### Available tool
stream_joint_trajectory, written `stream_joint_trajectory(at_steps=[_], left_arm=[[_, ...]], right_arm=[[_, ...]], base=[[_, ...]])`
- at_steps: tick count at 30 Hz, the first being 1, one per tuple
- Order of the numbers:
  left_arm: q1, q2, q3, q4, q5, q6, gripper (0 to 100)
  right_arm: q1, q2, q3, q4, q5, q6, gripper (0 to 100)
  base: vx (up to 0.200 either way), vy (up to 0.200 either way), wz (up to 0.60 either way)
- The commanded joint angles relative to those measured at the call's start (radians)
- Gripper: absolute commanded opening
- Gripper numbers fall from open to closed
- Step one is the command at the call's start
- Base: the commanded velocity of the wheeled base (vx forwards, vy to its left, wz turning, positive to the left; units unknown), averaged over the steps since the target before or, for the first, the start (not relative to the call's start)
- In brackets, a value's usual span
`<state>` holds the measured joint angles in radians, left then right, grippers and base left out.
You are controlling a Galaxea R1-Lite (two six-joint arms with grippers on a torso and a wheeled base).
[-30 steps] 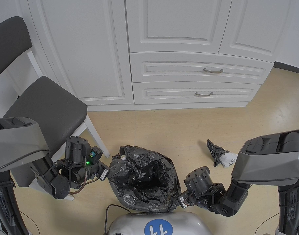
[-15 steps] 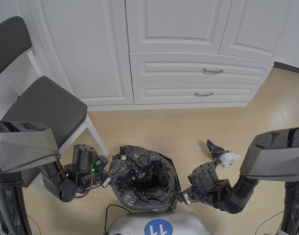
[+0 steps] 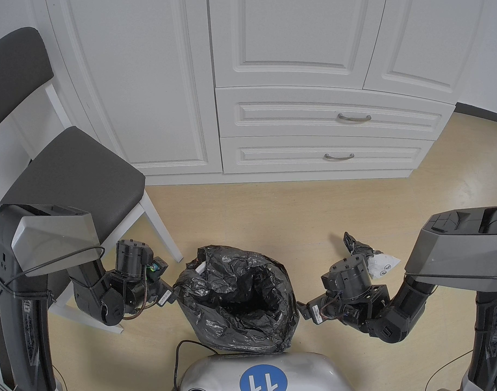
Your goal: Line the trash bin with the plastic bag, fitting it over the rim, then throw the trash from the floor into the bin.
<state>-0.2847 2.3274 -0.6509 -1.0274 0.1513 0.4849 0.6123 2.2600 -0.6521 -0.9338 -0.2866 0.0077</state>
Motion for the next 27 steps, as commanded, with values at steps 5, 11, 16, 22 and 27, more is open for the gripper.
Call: stream_joint_trajectory(at_steps=[5, 11, 16, 22, 27], left_arm=[[0.024, 0.066, -0.044, 0.029, 0.001, 0.0, 100], [0.029, 0.092, -0.067, 0.076, -0.001, -0.002, 100], [0.024, 0.132, -0.093, 0.075, -0.007, -0.012, 100], [0.001, 0.162, -0.116, 0.087, -0.016, -0.069, 100], [-0.014, 0.171, -0.144, 0.073, -0.016, -0.121, 100]], right_arm=[[-0.017, 0.018, -0.018, 0.0, 0.0, 0.002, 100], [-0.023, 0.035, -0.034, 0.0, 0.0, 0.003, 100], [-0.023, 0.043, -0.04, -0.002, -0.002, 0.003, 100], [-0.025, 0.049, -0.052, -0.003, -0.002, 0.009, 100], [-0.023, 0.053, -0.058, -0.046, -0.005, 0.012, 100]], base=[[0.0, 0.0, 0.0], [0.0, 0.0, 0.0], [0.0, 0.0, 0.0], [0.0, 0.0, 0.0], [0.0, 0.0, 0.0]])
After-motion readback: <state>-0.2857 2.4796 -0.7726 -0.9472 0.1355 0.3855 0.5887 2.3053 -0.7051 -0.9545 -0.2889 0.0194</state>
